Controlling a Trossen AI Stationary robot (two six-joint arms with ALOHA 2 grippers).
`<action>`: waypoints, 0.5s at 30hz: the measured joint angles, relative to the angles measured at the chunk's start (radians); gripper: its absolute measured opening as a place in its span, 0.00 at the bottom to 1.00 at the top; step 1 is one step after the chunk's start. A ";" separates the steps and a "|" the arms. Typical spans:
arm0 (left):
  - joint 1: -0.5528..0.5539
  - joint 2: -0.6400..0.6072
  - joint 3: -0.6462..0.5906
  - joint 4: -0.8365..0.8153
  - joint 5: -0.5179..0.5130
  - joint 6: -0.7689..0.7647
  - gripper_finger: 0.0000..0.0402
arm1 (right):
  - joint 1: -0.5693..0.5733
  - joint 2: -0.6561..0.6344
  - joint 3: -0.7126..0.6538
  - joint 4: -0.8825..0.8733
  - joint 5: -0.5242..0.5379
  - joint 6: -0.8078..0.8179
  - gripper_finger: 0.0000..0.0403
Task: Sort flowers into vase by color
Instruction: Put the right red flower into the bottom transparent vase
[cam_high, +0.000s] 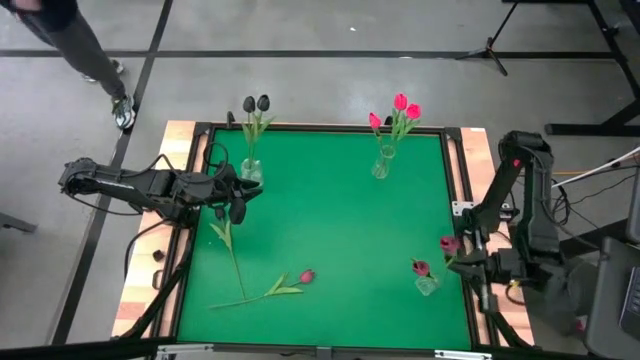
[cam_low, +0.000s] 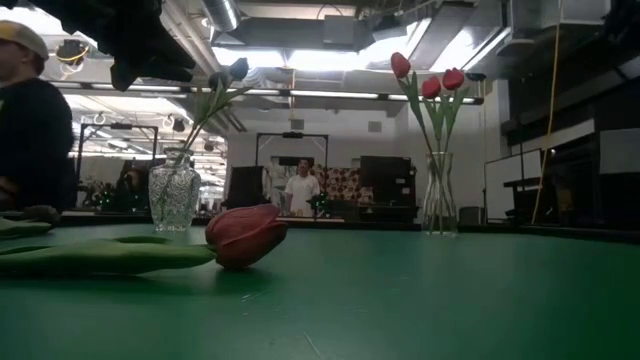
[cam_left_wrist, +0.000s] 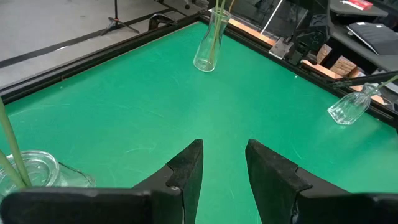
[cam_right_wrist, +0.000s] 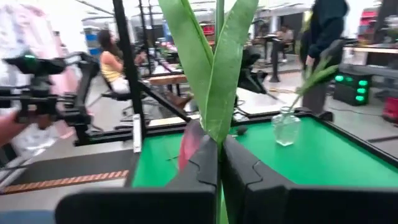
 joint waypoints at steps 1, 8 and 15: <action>0.000 0.000 0.000 0.000 0.000 0.000 0.30 | -0.017 0.013 0.000 0.001 0.000 0.007 0.00; 0.000 0.000 0.000 0.000 0.000 -0.004 0.30 | -0.132 0.085 0.000 0.000 -0.002 0.025 0.00; 0.000 0.000 0.000 0.000 0.000 -0.005 0.30 | -0.107 0.090 0.000 -0.001 -0.003 0.074 0.00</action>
